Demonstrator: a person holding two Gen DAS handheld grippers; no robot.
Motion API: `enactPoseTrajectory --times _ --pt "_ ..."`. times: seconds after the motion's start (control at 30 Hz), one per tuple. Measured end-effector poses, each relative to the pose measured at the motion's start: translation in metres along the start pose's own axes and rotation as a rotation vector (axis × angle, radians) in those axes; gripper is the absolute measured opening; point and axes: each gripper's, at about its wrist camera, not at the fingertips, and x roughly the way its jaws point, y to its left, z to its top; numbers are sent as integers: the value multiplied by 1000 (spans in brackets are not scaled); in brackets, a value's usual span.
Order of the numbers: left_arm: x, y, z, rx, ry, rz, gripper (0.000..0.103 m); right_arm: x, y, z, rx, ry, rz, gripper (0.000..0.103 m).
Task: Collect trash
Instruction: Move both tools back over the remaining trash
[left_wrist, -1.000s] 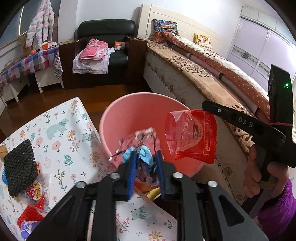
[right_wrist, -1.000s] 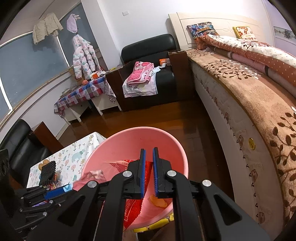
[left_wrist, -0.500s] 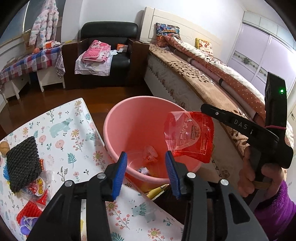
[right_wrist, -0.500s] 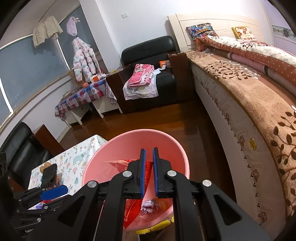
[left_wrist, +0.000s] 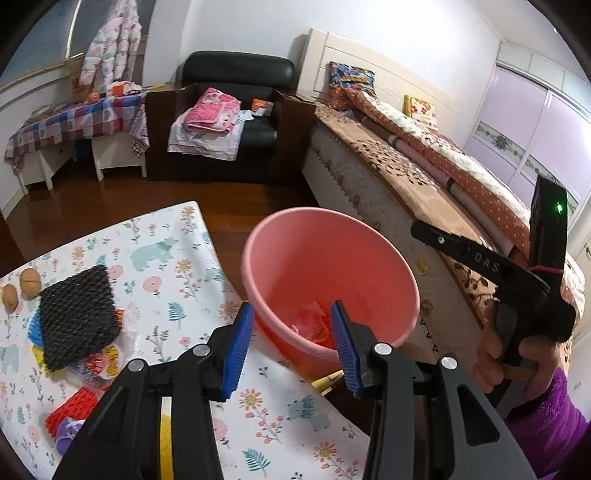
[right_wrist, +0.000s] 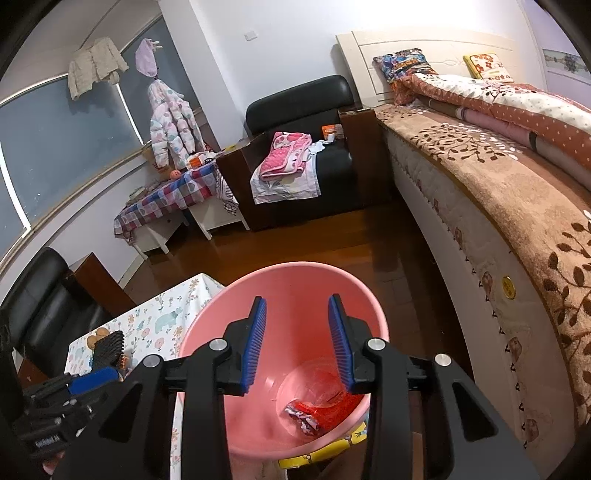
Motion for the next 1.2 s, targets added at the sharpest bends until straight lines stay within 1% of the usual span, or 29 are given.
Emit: enactPoseTrajectory --times 0.2,0.43,0.57,0.73,0.9,0.93,1.0,1.2 --pt "-25 23 1 -45 -41 59 43 -3 16 -5 -19 8 33 36" --pt "-68 68 3 -107 -110 173 43 -2 47 -15 -68 42 109 36" --pt "-92 97 -4 -147 -137 239 43 2 67 -22 -106 73 148 36" --pt "-112 126 -17 -192 -149 302 43 7 88 -31 -147 106 176 36" --pt "-122 144 -37 -217 -124 327 45 10 103 -38 -171 134 201 36" --pt "-123 146 -40 -217 -117 329 46 10 106 -40 -176 138 204 36" --pt "-120 147 -47 -217 -97 328 48 11 111 -43 -186 150 213 36" --pt "-111 152 -70 -234 -43 322 48 16 127 -53 -217 184 232 36"
